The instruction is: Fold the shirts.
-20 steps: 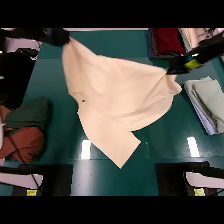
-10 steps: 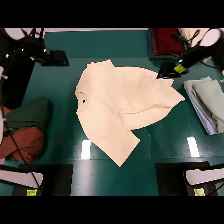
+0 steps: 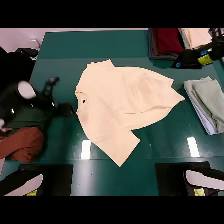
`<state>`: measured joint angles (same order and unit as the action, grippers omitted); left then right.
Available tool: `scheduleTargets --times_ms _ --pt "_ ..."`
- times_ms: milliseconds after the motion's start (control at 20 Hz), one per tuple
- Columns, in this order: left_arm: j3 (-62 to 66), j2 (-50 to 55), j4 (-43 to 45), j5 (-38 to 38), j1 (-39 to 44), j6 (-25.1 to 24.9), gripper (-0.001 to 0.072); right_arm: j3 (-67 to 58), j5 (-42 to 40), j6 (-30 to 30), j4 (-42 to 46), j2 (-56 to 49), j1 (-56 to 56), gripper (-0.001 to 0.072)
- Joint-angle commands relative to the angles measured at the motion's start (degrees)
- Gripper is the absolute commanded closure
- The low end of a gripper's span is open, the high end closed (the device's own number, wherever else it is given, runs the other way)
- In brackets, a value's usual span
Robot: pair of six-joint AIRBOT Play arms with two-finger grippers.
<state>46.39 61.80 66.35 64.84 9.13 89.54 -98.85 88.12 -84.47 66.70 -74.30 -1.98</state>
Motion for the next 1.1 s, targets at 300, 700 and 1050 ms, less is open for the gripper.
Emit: scheduleTargets --times_ms 300,700,1050 --pt "-16.2 -3.3 -12.8 -18.2 20.7 6.4 0.0098 0.0 -0.5 -0.6 -1.0 2.0 -0.1 0.0302" --pt "-15.7 -0.8 -13.0 -23.4 24.4 8.6 0.0636 0.0 1.4 -0.8 -1.1 2.0 -0.1 0.0302" --pt "-4.8 -7.9 1.8 -15.3 4.7 9.0 0.0687 0.9 7.5 -0.8 0.8 2.3 -5.8 0.0302"
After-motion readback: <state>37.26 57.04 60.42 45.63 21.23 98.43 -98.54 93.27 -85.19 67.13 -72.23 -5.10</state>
